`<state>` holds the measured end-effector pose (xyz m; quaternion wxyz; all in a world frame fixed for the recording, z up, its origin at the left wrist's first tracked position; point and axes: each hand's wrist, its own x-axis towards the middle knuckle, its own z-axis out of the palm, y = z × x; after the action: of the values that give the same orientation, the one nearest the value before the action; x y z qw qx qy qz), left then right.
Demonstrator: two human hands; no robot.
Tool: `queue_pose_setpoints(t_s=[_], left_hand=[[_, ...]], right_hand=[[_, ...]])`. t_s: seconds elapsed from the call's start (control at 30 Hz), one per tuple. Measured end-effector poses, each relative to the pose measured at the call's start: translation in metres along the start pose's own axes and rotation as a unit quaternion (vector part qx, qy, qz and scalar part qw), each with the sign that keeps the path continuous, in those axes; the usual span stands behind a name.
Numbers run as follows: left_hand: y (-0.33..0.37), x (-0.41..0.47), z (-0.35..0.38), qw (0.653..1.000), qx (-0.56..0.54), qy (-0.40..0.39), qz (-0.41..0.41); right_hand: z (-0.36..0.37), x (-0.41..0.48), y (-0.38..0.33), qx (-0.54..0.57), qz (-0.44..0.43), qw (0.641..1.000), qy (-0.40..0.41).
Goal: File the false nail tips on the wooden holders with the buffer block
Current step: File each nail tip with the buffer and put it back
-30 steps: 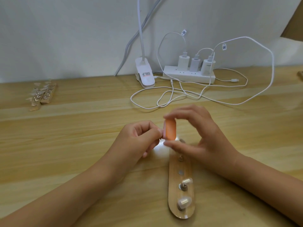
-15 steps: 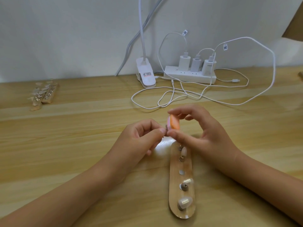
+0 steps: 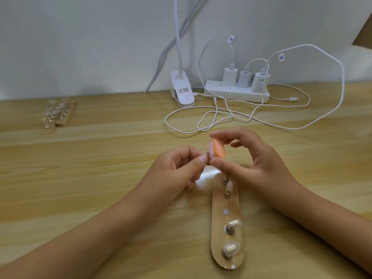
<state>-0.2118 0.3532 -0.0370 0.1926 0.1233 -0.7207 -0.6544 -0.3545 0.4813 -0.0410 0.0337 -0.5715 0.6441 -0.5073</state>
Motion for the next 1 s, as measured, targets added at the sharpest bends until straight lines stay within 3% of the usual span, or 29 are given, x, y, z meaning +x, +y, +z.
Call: queue_pose_setpoints(t_s=[0.07, 0.17, 0.3, 0.43, 0.57, 0.7, 0.83, 0.93, 1.0], left_hand=[[-0.0016, 0.0000, 0.0002, 1.000, 0.006, -0.008, 0.007], [-0.0026, -0.0005, 0.0022, 0.999, 0.021, -0.020, 0.028], [-0.0055, 0.0002, 0.0017, 0.999, 0.033, -0.017, 0.039], [-0.0063, 0.0010, 0.0025, 0.997, 0.046, -0.015, 0.052], [-0.0073, 0.0008, 0.0006, 0.997, 0.048, -0.013, 0.057], [-0.0066, 0.0004, 0.0015, 0.997, 0.051, -0.015, 0.061], [-0.0072, 0.0003, 0.0001, 0.998, 0.039, -0.006, 0.055], [-0.0059, 0.0001, 0.0016, 0.997, 0.038, -0.015, 0.061], [-0.0060, 0.0003, 0.0011, 0.998, 0.032, -0.008, 0.059]], right_hand=[[-0.0012, 0.0011, -0.0013, 0.024, 0.038, 0.999, 0.002], [-0.0005, -0.0016, -0.0037, -0.003, -0.034, 0.999, -0.022], [-0.0024, 0.0015, -0.0018, 0.023, 0.046, 0.999, 0.007], [-0.0007, -0.0040, -0.0073, -0.052, -0.077, 0.996, -0.014], [-0.0030, 0.0014, -0.0027, 0.004, 0.027, 0.999, 0.030], [-0.0004, -0.0040, -0.0044, -0.030, -0.061, 0.998, -0.012], [-0.0031, -0.0003, -0.0027, 0.019, 0.029, 0.999, 0.018], [-0.0017, -0.0036, -0.0061, -0.039, -0.074, 0.997, 0.002], [-0.0011, -0.0027, -0.0047, -0.028, -0.045, 0.999, 0.005]])
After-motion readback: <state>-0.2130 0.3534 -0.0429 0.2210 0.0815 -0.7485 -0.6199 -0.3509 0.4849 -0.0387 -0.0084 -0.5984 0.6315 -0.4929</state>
